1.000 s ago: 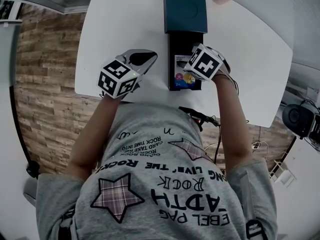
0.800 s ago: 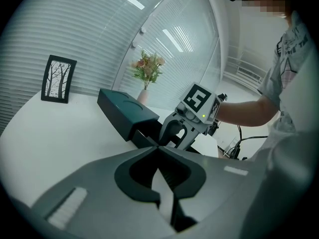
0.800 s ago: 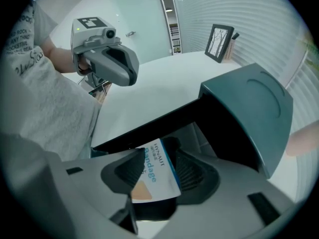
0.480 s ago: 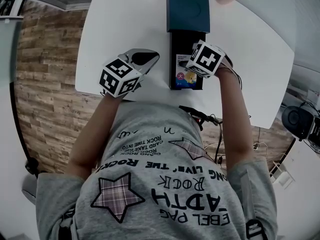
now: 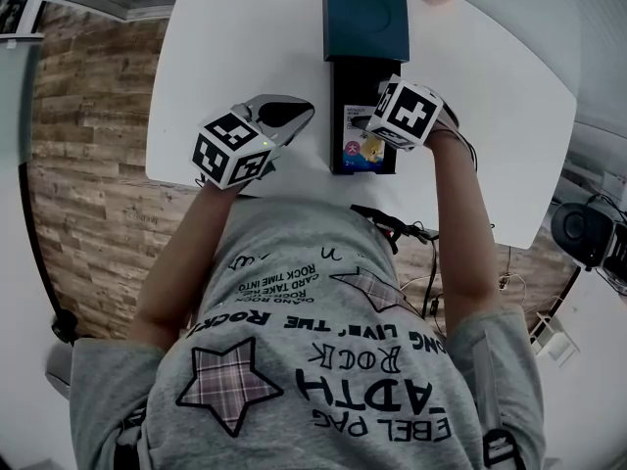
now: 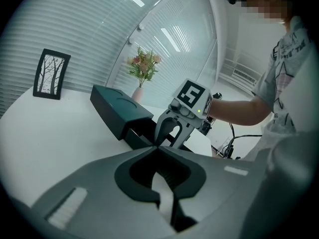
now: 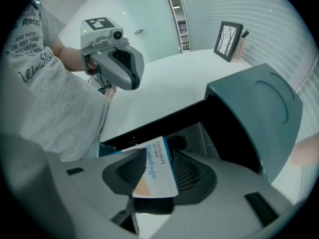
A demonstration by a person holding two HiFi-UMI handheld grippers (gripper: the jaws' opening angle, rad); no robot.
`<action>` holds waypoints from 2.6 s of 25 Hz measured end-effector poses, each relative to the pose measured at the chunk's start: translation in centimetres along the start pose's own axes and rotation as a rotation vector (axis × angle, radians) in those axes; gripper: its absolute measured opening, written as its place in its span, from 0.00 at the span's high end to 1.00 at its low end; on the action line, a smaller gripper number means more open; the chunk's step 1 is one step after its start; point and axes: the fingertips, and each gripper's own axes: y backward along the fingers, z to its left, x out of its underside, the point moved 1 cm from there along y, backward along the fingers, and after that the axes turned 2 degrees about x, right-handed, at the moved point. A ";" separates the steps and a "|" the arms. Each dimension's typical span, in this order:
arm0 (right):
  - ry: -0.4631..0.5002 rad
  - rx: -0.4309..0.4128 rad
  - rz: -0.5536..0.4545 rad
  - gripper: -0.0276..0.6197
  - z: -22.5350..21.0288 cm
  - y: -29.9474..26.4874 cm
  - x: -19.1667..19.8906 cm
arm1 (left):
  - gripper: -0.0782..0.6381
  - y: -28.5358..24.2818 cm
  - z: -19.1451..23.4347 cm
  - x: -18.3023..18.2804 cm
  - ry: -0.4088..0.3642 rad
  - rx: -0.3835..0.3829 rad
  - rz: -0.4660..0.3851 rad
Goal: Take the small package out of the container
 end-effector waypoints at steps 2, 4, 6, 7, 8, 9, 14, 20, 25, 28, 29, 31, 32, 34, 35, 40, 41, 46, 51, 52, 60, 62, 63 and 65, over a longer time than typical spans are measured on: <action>-0.004 0.002 -0.009 0.69 0.0 0.2 0.0 | 0.88 -0.1 0.0 0.0 -0.007 -0.003 0.003; -0.010 0.005 -0.020 0.69 0.1 0.5 -0.1 | 0.88 -0.3 -0.1 0.0 -0.011 -0.003 0.007; -0.015 0.007 -0.032 0.69 0.2 0.8 -0.3 | 0.88 -0.4 -0.2 0.1 -0.012 0.002 0.012; -0.016 0.008 -0.038 0.69 0.2 1.0 -0.4 | 0.88 -0.4 -0.3 0.1 -0.012 0.005 0.013; -0.017 0.009 -0.042 0.69 0.3 1.2 -0.5 | 0.88 -0.4 -0.4 0.1 -0.011 0.008 0.013; -0.017 0.011 -0.046 0.69 0.4 1.4 -0.6 | 0.88 -0.5 -0.4 0.1 -0.012 0.010 0.014; -0.014 0.026 -0.066 0.69 0.6 2.4 -0.9 | 0.88 -0.7 -0.7 0.0 -0.019 0.025 0.023; -0.019 0.053 -0.093 0.70 1.0 3.3 -0.9 | 0.88 -1.2 -1.4 0.0 -0.031 0.044 0.038; -0.026 0.069 -0.118 0.70 1.3 4.0 -1.0 | 0.88 -1.6 -1.9 0.2 -0.041 0.070 0.051; -0.027 0.077 -0.134 0.71 1.7 4.5 -1.2 | 0.88 -1.6 -2.0 0.1 -0.045 0.068 0.055; -0.029 0.079 -0.139 0.71 1.9 4.6 -1.2 | 0.88 -1.6 -2.0 0.0 -0.044 0.069 0.053; -0.033 0.085 -0.150 0.71 2.1 5.0 -1.3 | 0.88 -1.7 -2.2 -0.1 -0.044 0.076 0.048; -0.035 0.088 -0.154 0.71 2.2 5.2 -1.3 | 0.88 -1.8 -2.3 -0.2 -0.045 0.081 0.048; -0.036 0.098 -0.163 0.71 2.4 5.5 -1.3 | 0.88 -1.9 -2.5 -0.2 -0.050 0.089 0.054; -0.034 0.102 -0.171 0.71 2.5 5.5 -1.3 | 0.88 -2.0 -2.6 -0.1 -0.053 0.091 0.062; -0.021 0.123 -0.178 0.71 3.2 6.0 -1.1 | 0.87 -2.6 -2.9 0.3 -0.063 0.110 0.086; -0.023 0.128 -0.181 0.71 3.4 6.1 -1.1 | 0.86 -2.7 -3.0 0.3 -0.065 0.119 0.087; -0.043 0.156 -0.204 0.71 3.9 6.4 -1.2 | 0.77 -3.4 -3.9 0.5 -0.087 0.173 0.108; -0.064 0.172 -0.230 0.71 5.0 6.9 -1.4 | 0.72 -4.6 -5.4 0.7 -0.113 0.217 0.142; -0.065 0.176 -0.233 0.71 5.0 6.9 -1.4 | 0.71 -5.0 -5.5 0.8 -0.120 0.224 0.149; -0.105 0.208 -0.295 0.75 5.9 8.0 -0.9 | 0.66 -6.5 -6.8 0.2 -0.165 0.255 0.167; -0.110 0.213 -0.306 0.75 6.6 8.4 -0.7 | 0.65 -6.7 -7.7 0.4 -0.176 0.262 0.175; -0.111 0.216 -0.309 0.75 6.9 8.5 -0.6 | 0.65 -6.8 -8.1 0.5 -0.181 0.268 0.179; -0.115 0.219 -0.316 0.75 7.2 8.6 -0.5 | 0.65 -7.1 -8.7 0.7 -0.190 0.281 0.189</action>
